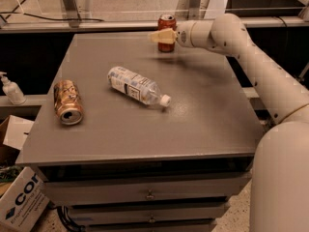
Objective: Move coke can near blue plastic bottle
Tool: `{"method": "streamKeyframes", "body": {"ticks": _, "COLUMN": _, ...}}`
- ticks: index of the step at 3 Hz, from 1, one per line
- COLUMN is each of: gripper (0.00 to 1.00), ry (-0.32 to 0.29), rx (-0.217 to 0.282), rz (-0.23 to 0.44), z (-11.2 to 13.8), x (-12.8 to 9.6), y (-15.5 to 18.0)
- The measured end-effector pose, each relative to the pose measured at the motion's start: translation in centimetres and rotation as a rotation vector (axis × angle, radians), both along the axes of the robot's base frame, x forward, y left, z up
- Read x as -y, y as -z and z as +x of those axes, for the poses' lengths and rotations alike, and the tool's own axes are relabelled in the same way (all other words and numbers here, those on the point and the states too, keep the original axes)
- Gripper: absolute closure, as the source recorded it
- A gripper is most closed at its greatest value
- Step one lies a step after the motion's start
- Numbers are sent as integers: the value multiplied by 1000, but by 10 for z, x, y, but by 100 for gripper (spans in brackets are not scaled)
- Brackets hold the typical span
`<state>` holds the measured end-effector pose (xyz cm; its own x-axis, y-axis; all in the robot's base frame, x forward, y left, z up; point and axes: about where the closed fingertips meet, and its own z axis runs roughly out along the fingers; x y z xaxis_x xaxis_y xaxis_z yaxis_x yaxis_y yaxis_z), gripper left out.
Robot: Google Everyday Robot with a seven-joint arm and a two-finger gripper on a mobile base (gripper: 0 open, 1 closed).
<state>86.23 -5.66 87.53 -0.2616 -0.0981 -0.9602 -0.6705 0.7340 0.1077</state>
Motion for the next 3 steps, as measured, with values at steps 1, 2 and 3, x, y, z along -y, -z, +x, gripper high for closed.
{"method": "streamKeyframes", "body": {"ticks": 1, "gripper": 41, "ry": -6, "rx": 0, "rz": -6, "z": -2, "x": -1, "y": -1}}
{"method": "streamKeyframes", "body": {"ticks": 2, "gripper": 65, "ry": -13, "rx": 6, "rz": -10, "z": -11, "x": 2, "y": -4}}
{"method": "streamKeyframes", "body": {"ticks": 3, "gripper": 87, "ry": -67, "rx": 34, "rz": -28, "z": -34, "x": -1, "y": -18}}
